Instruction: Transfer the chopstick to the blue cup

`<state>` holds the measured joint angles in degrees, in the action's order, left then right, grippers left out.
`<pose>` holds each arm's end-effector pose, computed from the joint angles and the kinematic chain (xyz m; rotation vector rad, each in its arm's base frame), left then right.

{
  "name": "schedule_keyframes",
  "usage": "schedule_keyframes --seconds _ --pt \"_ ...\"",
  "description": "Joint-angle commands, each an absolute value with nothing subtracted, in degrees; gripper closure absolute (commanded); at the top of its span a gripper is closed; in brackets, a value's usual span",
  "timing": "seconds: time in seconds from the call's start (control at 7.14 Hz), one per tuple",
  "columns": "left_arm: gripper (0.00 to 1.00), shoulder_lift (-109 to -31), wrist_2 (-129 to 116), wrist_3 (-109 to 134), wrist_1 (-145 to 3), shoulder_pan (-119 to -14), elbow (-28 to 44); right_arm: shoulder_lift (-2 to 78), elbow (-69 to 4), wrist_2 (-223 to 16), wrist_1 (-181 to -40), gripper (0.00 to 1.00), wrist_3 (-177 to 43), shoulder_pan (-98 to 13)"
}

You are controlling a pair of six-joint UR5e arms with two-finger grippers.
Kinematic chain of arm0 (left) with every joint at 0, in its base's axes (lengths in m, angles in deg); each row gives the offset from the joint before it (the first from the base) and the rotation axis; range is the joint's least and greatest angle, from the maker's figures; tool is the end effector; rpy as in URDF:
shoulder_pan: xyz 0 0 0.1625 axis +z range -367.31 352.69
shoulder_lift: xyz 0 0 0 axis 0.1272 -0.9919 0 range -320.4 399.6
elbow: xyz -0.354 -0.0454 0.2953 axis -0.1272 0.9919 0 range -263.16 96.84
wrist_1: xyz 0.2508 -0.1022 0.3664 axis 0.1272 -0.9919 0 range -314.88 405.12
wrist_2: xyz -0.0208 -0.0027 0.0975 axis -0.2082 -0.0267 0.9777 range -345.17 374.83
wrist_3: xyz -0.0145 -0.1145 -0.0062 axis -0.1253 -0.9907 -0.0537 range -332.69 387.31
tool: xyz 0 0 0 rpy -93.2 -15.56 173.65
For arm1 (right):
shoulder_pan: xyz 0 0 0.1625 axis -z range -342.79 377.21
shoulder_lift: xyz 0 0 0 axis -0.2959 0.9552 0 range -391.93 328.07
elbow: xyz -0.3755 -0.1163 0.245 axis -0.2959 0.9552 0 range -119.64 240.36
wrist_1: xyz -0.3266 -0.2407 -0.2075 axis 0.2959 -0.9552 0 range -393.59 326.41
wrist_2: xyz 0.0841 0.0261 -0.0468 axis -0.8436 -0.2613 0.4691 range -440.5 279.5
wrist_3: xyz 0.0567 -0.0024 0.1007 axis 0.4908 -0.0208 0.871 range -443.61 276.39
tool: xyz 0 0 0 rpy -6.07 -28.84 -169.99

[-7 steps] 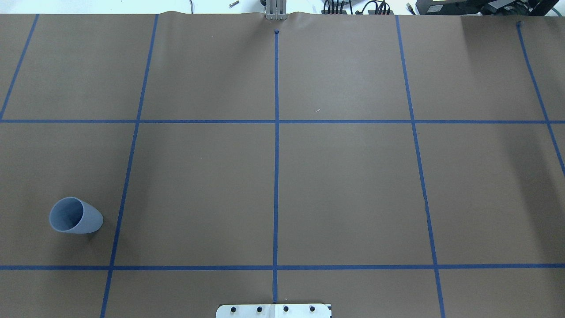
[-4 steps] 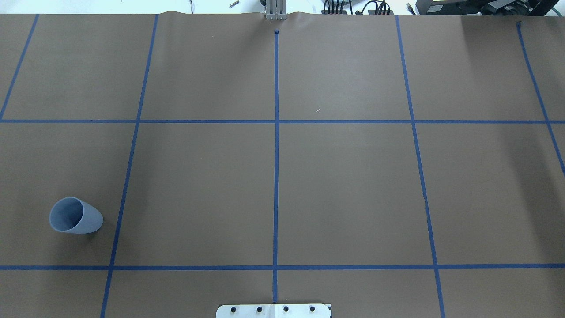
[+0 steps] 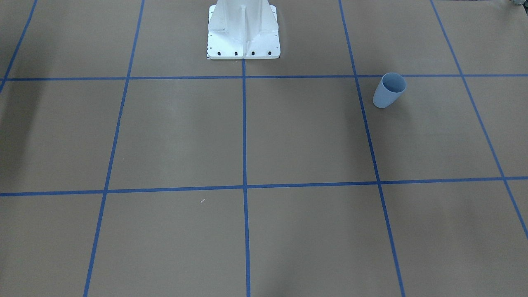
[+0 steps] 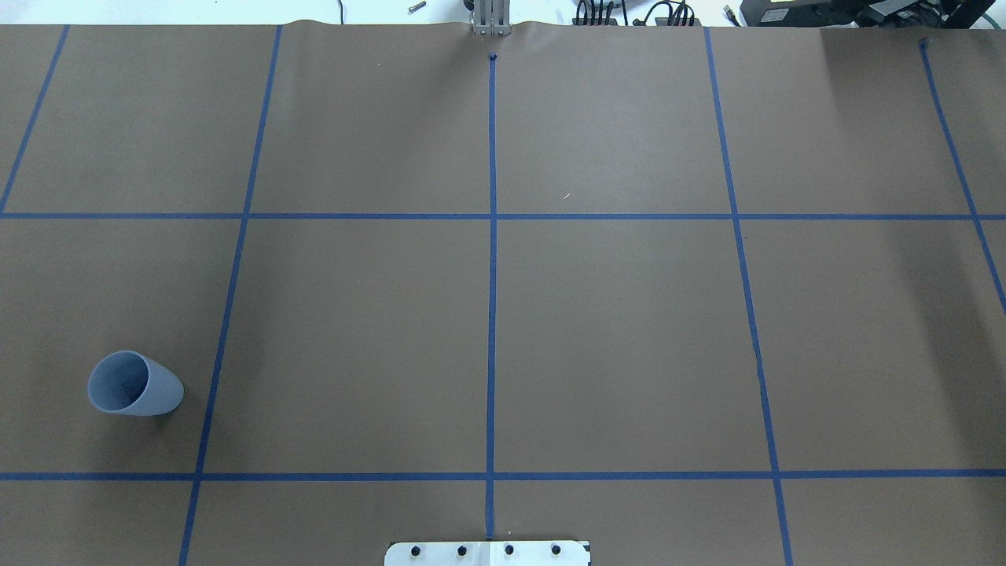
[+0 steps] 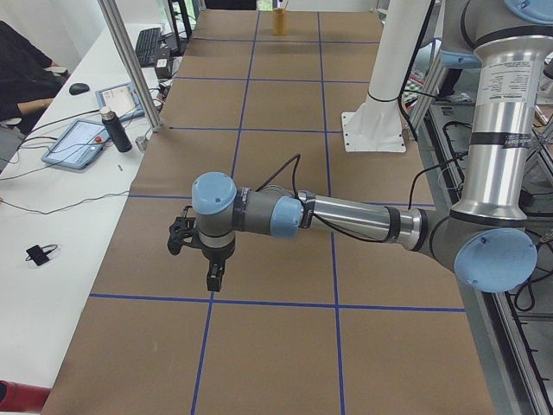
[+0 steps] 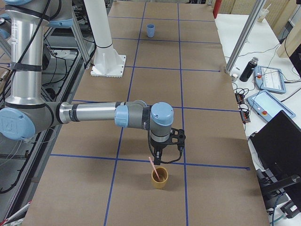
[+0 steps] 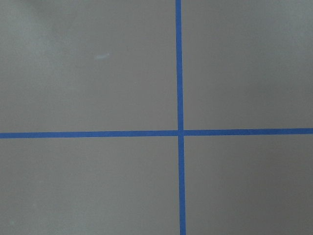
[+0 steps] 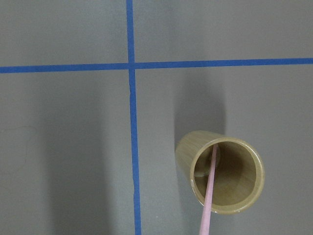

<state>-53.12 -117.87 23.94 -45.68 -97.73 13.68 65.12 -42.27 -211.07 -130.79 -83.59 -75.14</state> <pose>-0.0591 -0.5646 0.6185 0.1532 0.7472 0.0045 0.0774 -0.4712 0.6704 -0.0125 -0.7085 0.0497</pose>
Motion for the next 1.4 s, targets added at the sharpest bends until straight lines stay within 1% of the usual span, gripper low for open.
schedule_keyframes --seconds 0.0,0.14,0.28,0.42,0.56,0.7,0.84,0.98,1.26 --pt "0.02 -51.47 -118.32 23.02 -48.65 -95.91 14.84 64.32 -43.6 -211.8 -129.67 0.0 -83.43 -74.81" --pt "0.02 -51.63 -118.41 22.83 -48.83 -95.55 17.53 63.87 -43.87 -211.98 -130.0 0.0 -83.34 -73.85" --pt "0.02 -51.54 -120.41 20.92 -48.57 -95.29 18.26 63.35 -43.87 -212.16 -129.83 0.0 -83.26 -73.76" --pt "0.02 -51.28 -121.82 10.28 -48.92 -92.5 19.22 63.6 -43.18 -212.16 -129.66 0.0 -83.43 -73.76" --pt "0.02 -47.8 -121.49 3.04 -49.97 -88.47 23.58 63.87 -43.43 -213.2 -129.66 0.0 -83.34 -73.76" --pt "0.02 -42.63 -121.23 -4.95 -54.59 -85.56 29.11 63.96 -43.69 -214.69 -129.57 0.0 -83.34 -73.76" --pt "0.02 -38.57 -121.05 -15.73 -61.07 -81.27 33.34 63.96 -43.78 -214.62 -129.57 0.0 -83.26 -73.76" --pt "0.02 -37.49 -120.87 -23.85 -64.01 -76.18 36.69 63.96 -44.13 -214.53 -129.57 0.0 -83.08 -73.76" --pt "0.02 -37.48 -112.04 -36.79 -64.04 -61.51 42.15 63.7 -43.79 -214.36 -129.66 0.0 -82.73 -73.76"
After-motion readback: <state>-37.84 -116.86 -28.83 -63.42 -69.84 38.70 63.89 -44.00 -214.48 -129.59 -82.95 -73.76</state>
